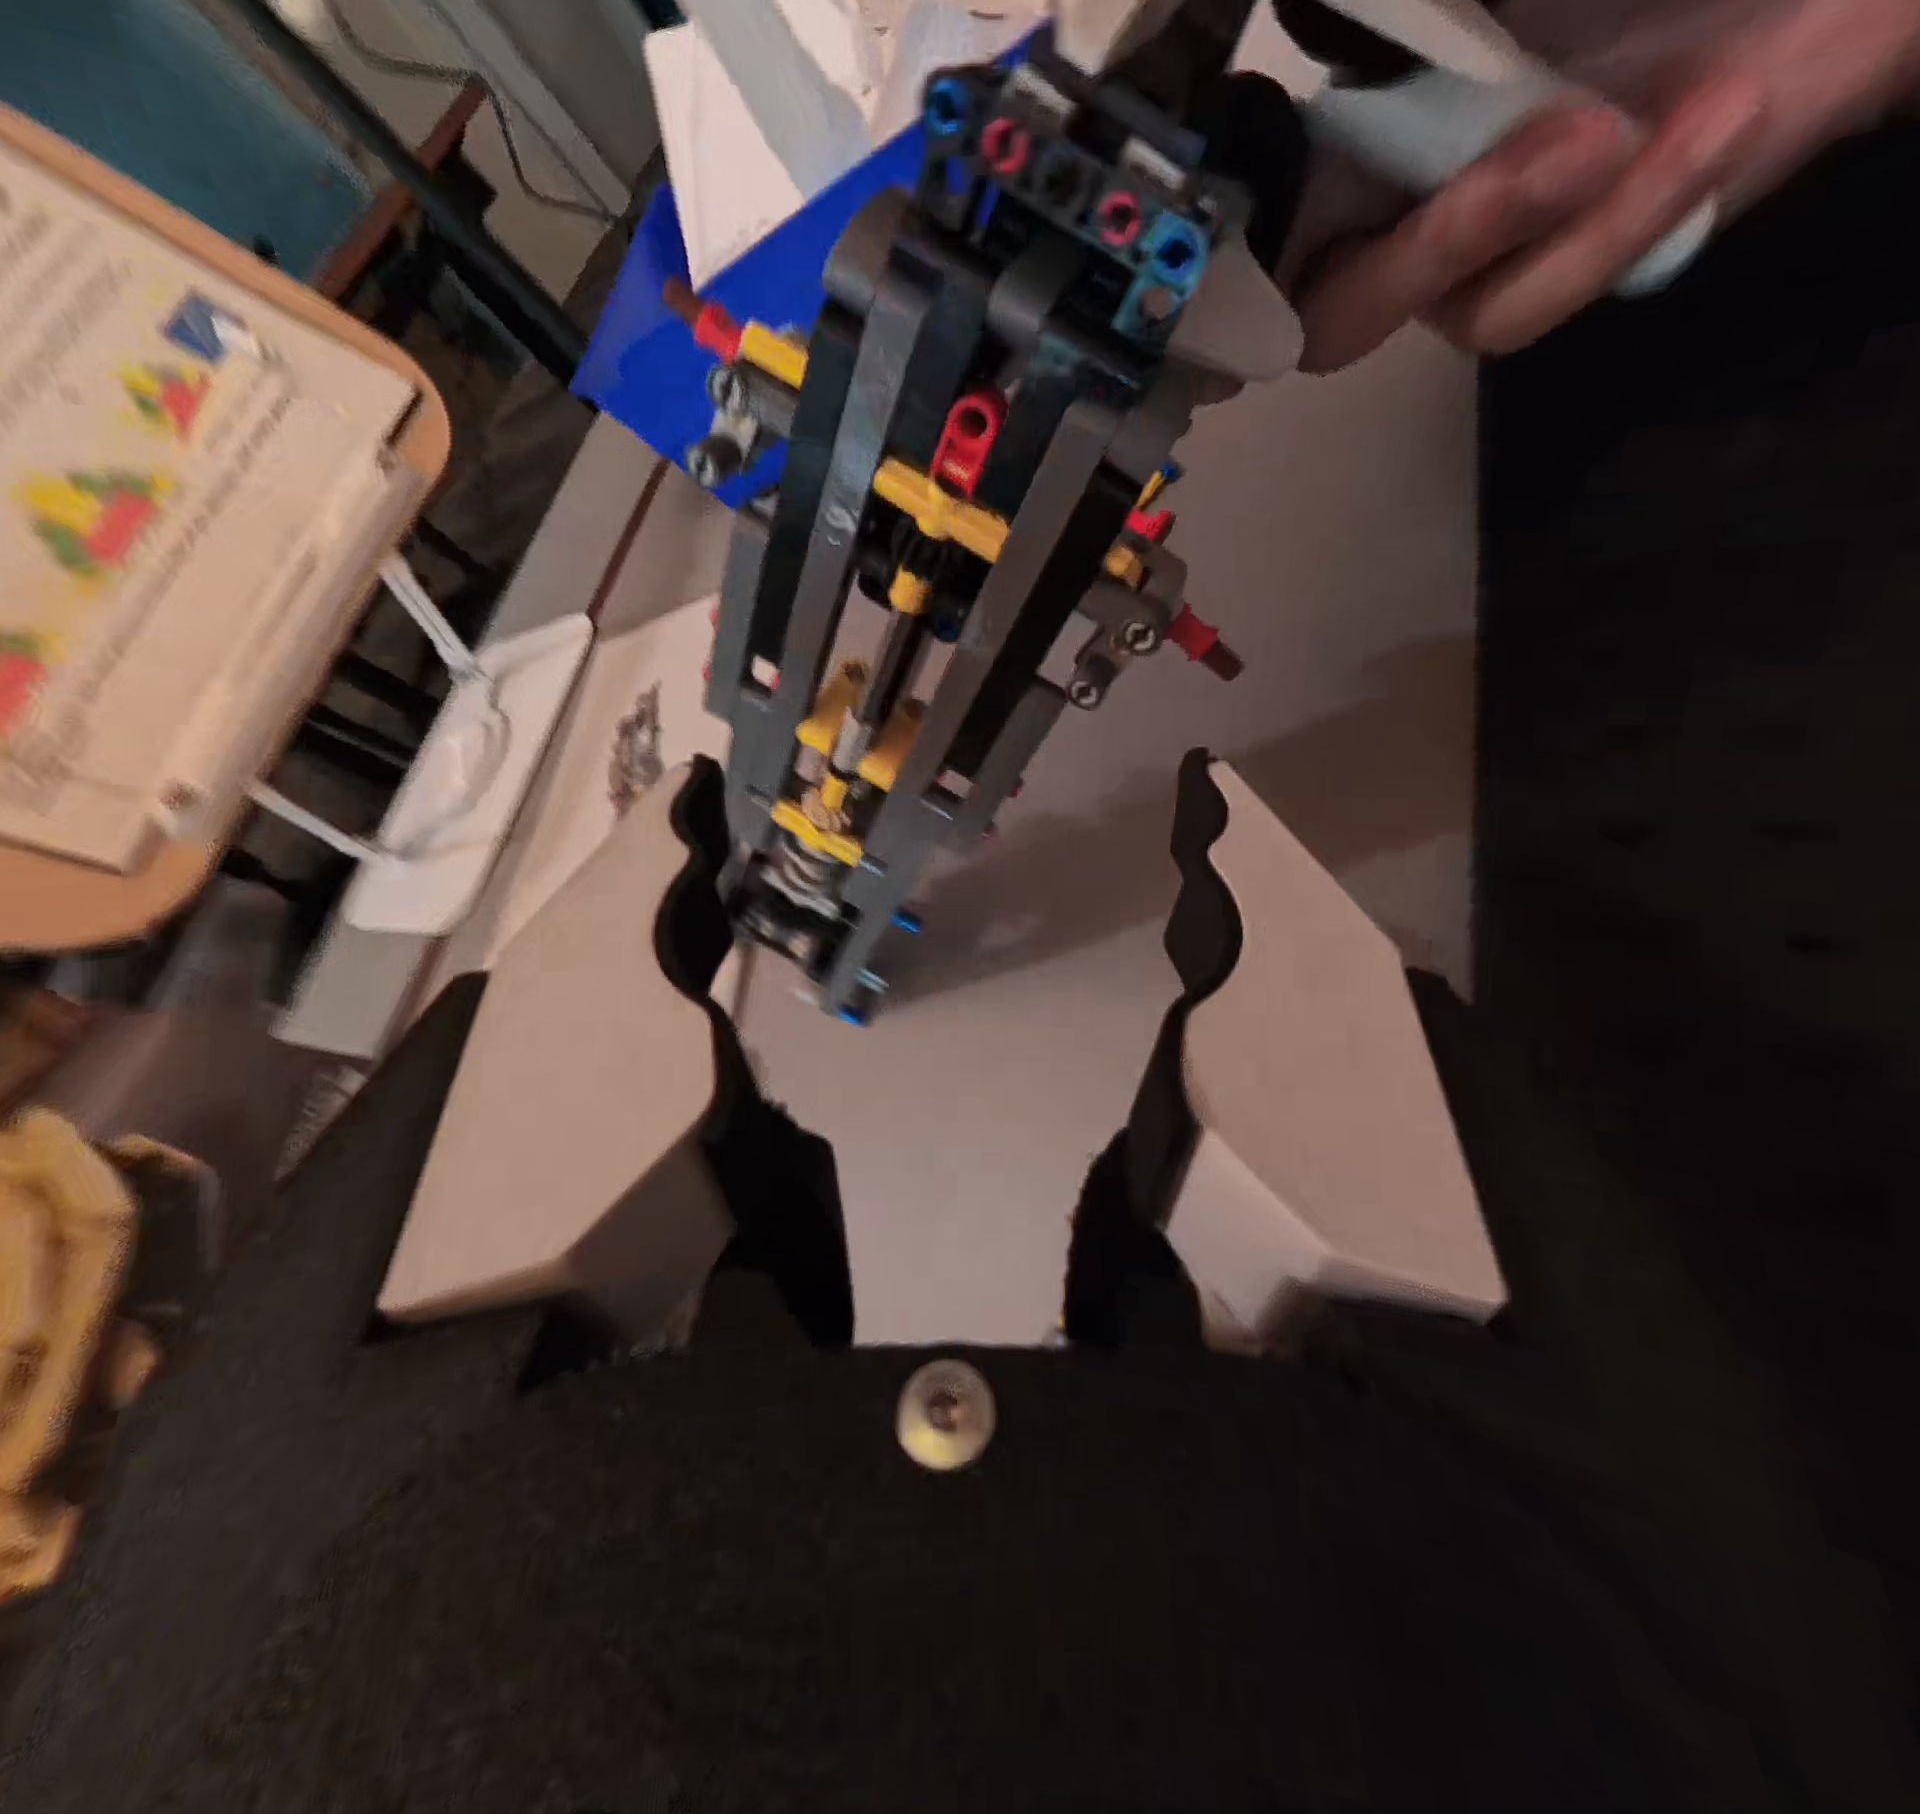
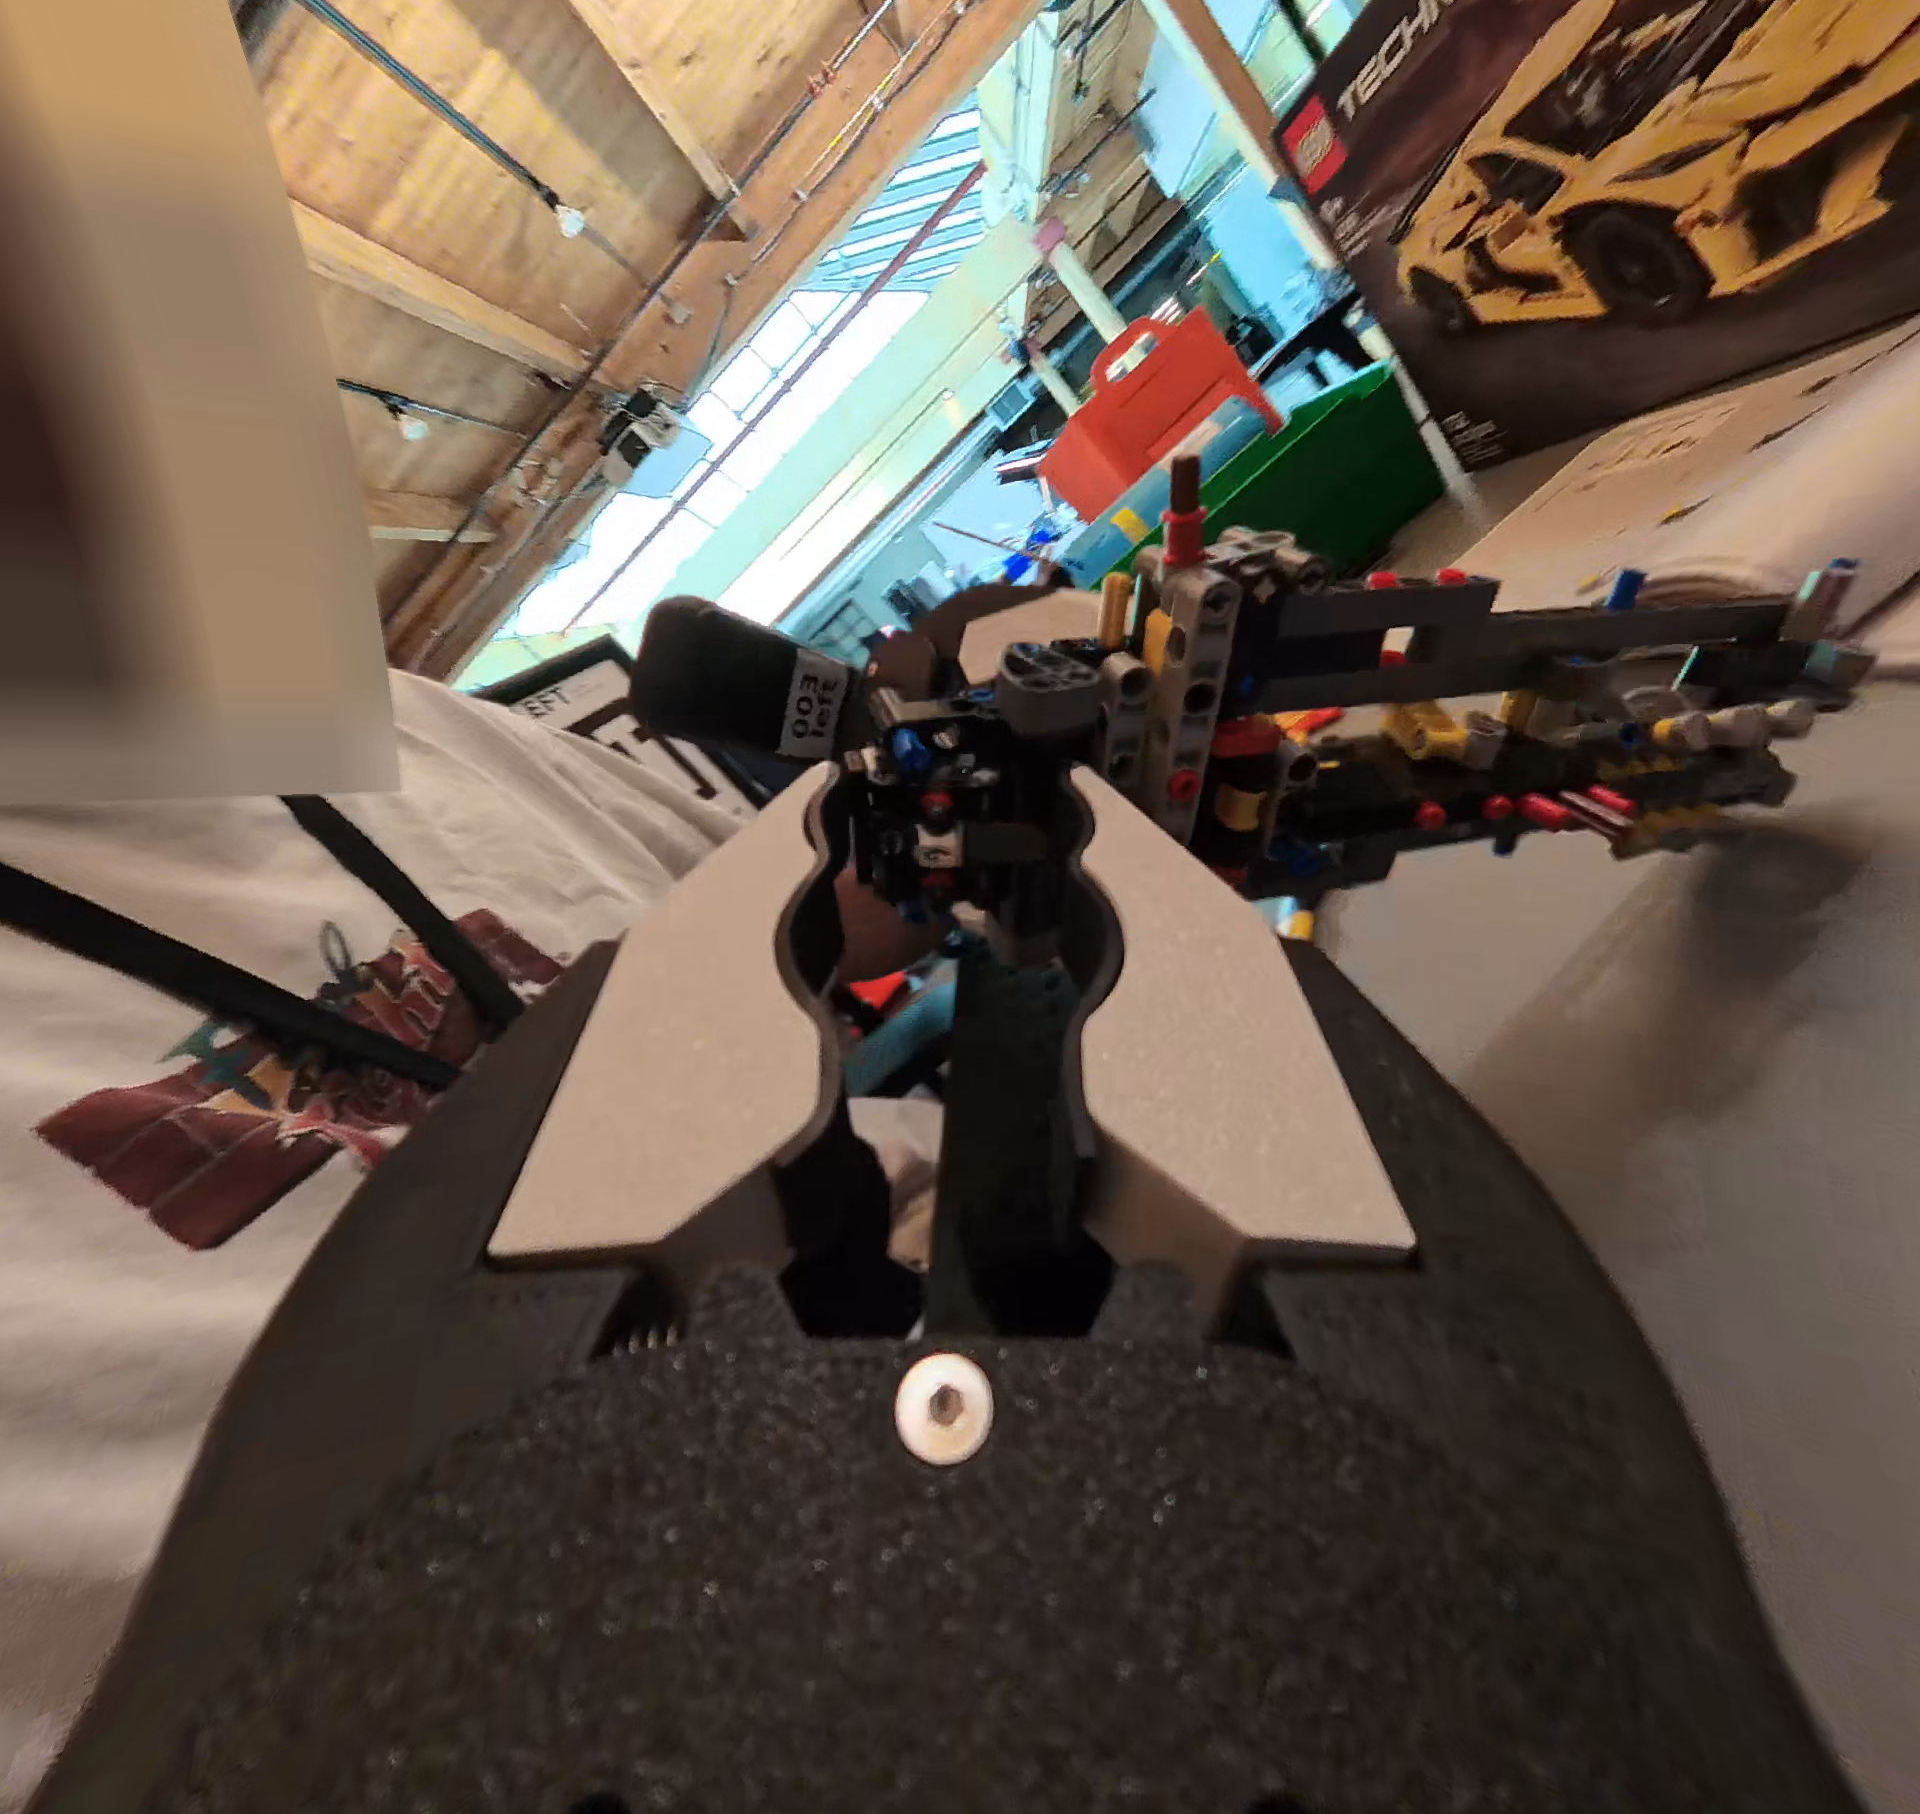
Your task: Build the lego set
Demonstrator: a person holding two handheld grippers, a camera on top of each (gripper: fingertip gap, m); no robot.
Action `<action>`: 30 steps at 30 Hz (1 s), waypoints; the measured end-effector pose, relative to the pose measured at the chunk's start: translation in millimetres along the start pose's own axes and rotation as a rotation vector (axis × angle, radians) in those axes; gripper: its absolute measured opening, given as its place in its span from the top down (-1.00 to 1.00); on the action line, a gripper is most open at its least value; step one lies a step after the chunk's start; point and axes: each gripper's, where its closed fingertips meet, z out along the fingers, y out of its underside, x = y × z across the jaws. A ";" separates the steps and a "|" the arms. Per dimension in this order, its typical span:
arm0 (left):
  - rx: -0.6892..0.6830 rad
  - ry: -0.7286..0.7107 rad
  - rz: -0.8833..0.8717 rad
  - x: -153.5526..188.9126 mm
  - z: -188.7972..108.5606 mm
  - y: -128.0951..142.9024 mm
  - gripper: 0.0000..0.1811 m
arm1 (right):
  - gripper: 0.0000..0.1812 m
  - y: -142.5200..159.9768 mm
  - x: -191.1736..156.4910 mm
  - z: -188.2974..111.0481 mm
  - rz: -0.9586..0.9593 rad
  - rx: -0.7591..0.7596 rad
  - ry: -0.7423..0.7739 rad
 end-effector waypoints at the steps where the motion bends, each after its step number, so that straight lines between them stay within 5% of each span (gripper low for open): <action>1: -0.010 -0.007 0.089 -2.4 2.7 -2.7 0.07 | 0.59 0.8 0.1 -3.1 0.039 -0.006 -0.018; 6: -0.142 0.075 0.391 -6.6 33.6 13.4 -0.05 | 0.59 10.1 0.7 -22.2 0.107 -0.062 -0.045; 12: -0.120 0.160 0.627 0.5 64.5 10.4 -0.14 | 0.60 33.5 -9.7 -42.2 0.066 -0.233 -0.149; 19: -0.166 0.301 0.654 12.9 88.8 22.3 0.03 | 0.60 37.3 -4.8 -55.8 0.099 -0.320 -0.214; 23: -0.200 0.239 0.556 3.2 93.4 25.5 0.05 | 0.56 18.5 12.3 -65.3 0.110 -0.181 -0.062; 26: -0.236 0.178 0.504 2.4 96.8 36.8 0.06 | 0.27 20.3 31.9 -71.8 0.138 -0.109 0.123; 30: -0.262 0.086 0.557 1.8 95.9 39.3 0.06 | 0.49 27.7 46.3 -71.9 0.141 -0.043 0.293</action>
